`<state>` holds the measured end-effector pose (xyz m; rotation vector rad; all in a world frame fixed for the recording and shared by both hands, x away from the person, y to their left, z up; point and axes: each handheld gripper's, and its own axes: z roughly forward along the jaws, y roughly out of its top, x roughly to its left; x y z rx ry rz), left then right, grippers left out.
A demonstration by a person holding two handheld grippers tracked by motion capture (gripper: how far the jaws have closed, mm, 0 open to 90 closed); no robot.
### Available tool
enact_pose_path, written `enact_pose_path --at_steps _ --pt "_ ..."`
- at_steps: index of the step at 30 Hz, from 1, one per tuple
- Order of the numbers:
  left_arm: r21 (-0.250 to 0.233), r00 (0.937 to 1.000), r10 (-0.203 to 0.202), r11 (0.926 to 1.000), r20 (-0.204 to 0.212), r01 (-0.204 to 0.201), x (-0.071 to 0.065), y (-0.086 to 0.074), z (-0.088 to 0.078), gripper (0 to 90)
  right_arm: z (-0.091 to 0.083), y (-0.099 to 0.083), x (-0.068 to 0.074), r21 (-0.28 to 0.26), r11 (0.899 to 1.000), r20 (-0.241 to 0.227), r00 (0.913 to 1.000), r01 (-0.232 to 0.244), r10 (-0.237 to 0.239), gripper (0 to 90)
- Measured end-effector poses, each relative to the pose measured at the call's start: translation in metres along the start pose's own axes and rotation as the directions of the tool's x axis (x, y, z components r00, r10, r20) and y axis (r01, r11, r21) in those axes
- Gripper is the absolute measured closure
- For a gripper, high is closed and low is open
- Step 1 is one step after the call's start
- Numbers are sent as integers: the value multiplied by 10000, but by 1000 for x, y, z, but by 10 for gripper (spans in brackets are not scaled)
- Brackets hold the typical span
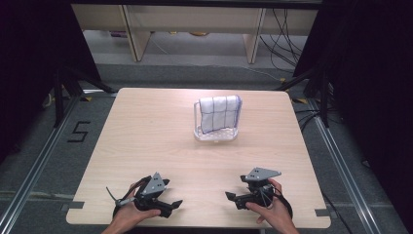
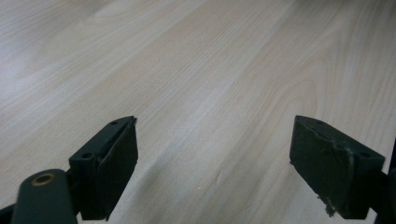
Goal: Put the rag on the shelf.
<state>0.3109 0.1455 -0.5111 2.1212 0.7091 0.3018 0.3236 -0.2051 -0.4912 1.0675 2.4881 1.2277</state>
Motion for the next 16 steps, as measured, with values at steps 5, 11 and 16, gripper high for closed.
enact_pose_path --at_steps 5,11,16 --pt "277 9999 13 9996 -154 -9 4 0 0 149 1 0 0 -14 10000 54 10000 -6 6 163" --pt "354 9998 -134 9993 -177 140 6 -1 1 149 3 -1 -1 39 10000 37 10000 62 -62 163" --pt "462 9999 112 9989 -87 -108 7 -2 2 150 4 -1 0 78 10000 65 10000 27 -28 163"
